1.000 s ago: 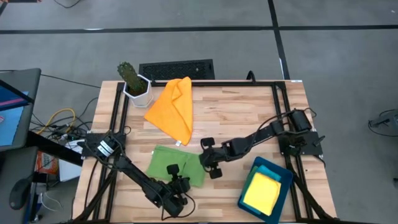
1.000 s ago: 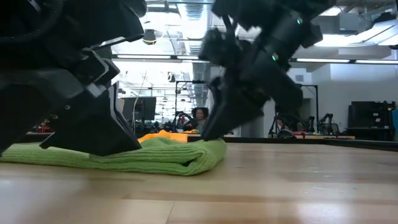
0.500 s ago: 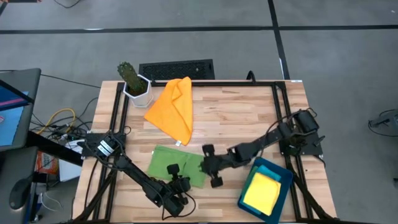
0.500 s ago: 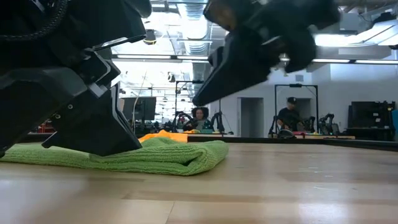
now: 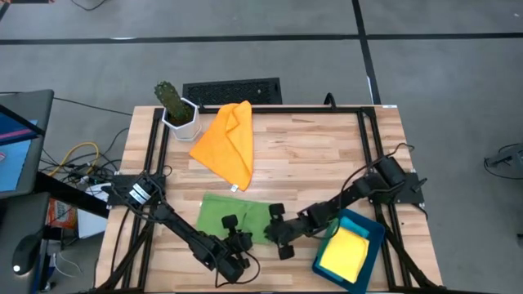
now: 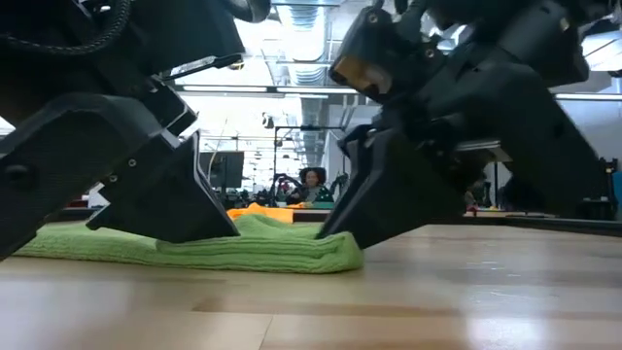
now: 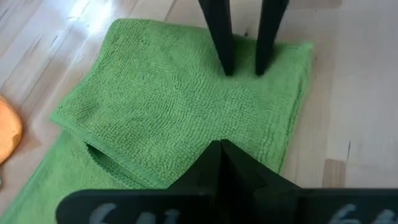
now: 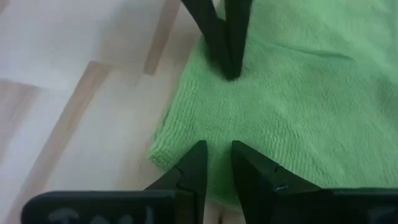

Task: Fold microfiber towels
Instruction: Fold the green microfiber towel

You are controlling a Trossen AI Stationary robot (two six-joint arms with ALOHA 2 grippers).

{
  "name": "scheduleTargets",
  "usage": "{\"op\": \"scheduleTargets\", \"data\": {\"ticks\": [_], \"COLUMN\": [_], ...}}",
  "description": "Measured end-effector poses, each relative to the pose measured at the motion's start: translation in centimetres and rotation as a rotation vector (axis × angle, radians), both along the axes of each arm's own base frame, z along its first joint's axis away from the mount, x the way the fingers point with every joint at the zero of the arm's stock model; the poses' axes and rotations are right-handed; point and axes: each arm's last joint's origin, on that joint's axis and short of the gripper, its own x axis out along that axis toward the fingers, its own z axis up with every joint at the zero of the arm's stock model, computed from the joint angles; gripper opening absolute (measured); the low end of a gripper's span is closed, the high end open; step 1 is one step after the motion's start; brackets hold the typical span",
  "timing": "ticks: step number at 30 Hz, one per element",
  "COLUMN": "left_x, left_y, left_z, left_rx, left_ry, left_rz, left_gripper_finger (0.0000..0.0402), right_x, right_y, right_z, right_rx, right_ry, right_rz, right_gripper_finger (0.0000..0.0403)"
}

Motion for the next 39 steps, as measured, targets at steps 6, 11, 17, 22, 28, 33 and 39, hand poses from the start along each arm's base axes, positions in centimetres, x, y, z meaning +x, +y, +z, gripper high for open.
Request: {"op": "scheduleTargets", "data": {"ticks": [6,11,17,22,28,33,39], "left_x": [0.8,1.8,0.8,1.3,1.4,1.4,1.5], "left_y": [-0.1,-0.6,1.7,4.5,6.8,7.8,7.6], "left_z": [0.6,5.9,7.0,3.0,0.9,0.3,0.4], "left_rx": [0.008,0.056,0.264,0.129,0.056,-0.013,-0.035], "left_ry": [-0.001,-0.034,-0.023,0.030,0.011,0.035,0.015], "left_rz": [-0.031,-0.061,0.009,-0.039,-0.048,-0.016,-0.027], "left_gripper_finger": [0.0002,0.0002,0.0002,0.0002,0.0002,0.0002,0.0002], "right_x": [-1.2,-1.6,-0.8,-0.8,-1.4,-1.3,-1.3], "right_y": [0.5,0.6,1.1,1.8,2.1,2.2,2.0], "right_z": [1.8,4.0,3.4,2.0,1.6,1.0,-0.3], "right_rx": [-0.039,-0.061,-0.024,-0.008,0.000,0.005,-0.017], "right_ry": [0.016,-0.040,-0.103,-0.094,-0.040,-0.032,0.024], "right_rz": [0.012,0.000,0.002,0.009,0.004,-0.001,-0.021], "right_gripper_finger": [0.0097,0.0097,0.0098,0.0097,0.0097,0.0097,0.0097]}}
